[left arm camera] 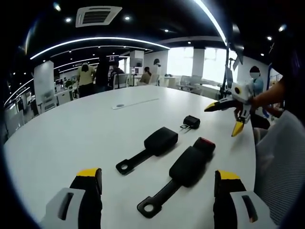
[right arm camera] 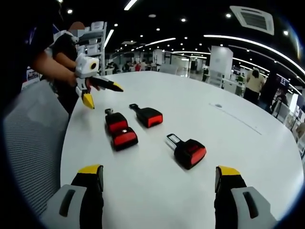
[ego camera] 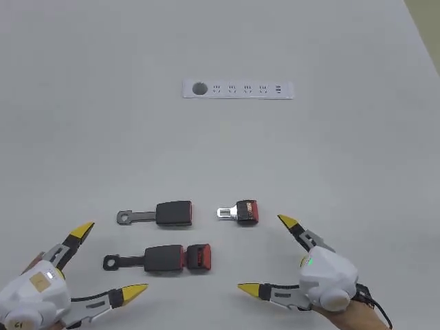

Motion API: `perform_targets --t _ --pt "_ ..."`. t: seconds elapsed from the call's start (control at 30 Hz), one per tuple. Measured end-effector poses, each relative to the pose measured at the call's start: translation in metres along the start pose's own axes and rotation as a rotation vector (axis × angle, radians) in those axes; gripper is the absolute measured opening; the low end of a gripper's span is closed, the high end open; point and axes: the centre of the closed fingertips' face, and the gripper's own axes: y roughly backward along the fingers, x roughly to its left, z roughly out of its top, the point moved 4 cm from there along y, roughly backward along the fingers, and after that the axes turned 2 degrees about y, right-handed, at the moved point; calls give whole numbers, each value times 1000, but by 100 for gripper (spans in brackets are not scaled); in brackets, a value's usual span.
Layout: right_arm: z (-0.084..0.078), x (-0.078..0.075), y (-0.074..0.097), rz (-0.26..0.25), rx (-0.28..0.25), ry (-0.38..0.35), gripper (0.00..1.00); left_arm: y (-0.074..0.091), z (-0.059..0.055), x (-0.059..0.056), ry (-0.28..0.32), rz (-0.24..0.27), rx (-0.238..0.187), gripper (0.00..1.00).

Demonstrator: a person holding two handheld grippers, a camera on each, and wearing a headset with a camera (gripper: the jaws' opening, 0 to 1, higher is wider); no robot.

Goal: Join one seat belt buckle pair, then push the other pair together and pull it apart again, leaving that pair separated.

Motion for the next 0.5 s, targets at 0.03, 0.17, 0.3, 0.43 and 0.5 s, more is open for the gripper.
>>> perform_targets --t 0.03,0.17,0.3,0.43,0.5 --pt "0 0 0 1 2 0 99 0 0 0 0 -1 1 100" --pt "-1 0 0 3 5 2 99 0 2 -1 -1 -3 2 100" --pt "-1 0 1 1 7 -1 99 -1 3 -1 0 -4 3 100" --pt "-3 0 1 2 13 2 99 -1 3 -2 1 -7 6 99" --pt "-3 0 1 2 15 2 99 -1 3 -2 0 -7 6 99"
